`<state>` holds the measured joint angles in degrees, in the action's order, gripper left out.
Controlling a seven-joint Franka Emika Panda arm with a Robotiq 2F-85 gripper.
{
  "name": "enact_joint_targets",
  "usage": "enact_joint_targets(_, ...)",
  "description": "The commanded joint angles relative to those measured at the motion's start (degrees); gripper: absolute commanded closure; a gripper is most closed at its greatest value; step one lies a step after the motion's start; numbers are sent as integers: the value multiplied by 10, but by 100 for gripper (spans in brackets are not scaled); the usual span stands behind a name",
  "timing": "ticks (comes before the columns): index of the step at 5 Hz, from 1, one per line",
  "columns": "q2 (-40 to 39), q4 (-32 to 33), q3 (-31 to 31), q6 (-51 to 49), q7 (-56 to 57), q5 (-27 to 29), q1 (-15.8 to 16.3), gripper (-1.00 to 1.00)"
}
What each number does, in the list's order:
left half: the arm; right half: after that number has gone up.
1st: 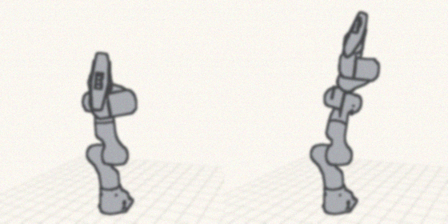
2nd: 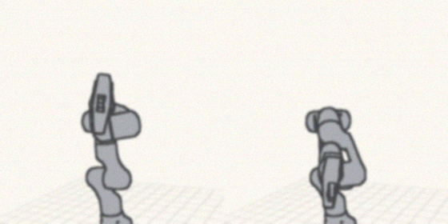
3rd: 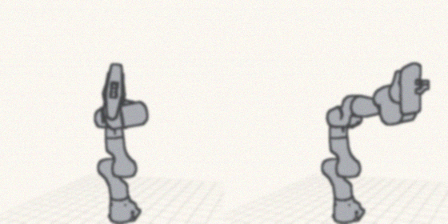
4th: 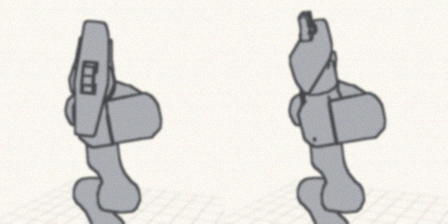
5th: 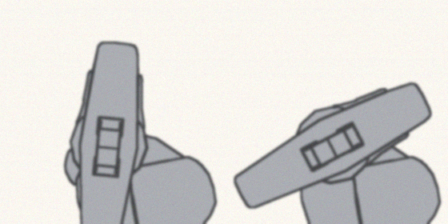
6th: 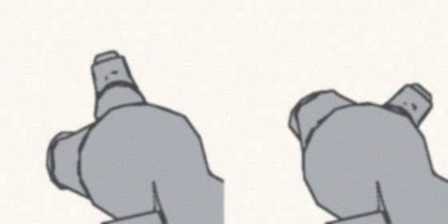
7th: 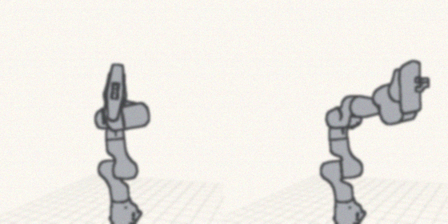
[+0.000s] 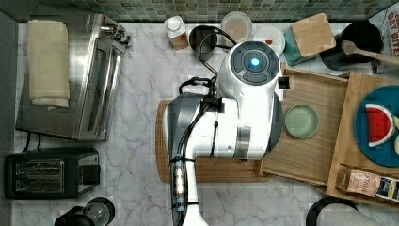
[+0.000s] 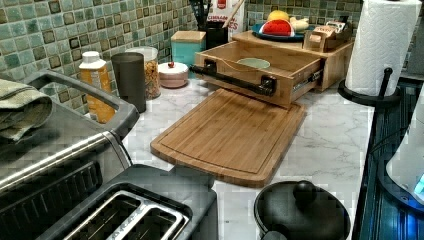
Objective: Close the drawer.
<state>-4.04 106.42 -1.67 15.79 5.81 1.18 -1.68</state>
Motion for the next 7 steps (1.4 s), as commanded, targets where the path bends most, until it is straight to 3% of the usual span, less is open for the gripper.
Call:
enact_joint_targets(1,0,0,0,0,0,0,0,100)
enact_joint_targets(3,-28,55,11,127,122,-78,-10,100)
enact_joint_targets(6,-112,0,6,127,188,-108,-13,100)
enact_joint_targets(7,-121,12,6,148,164,-122,-10,100)
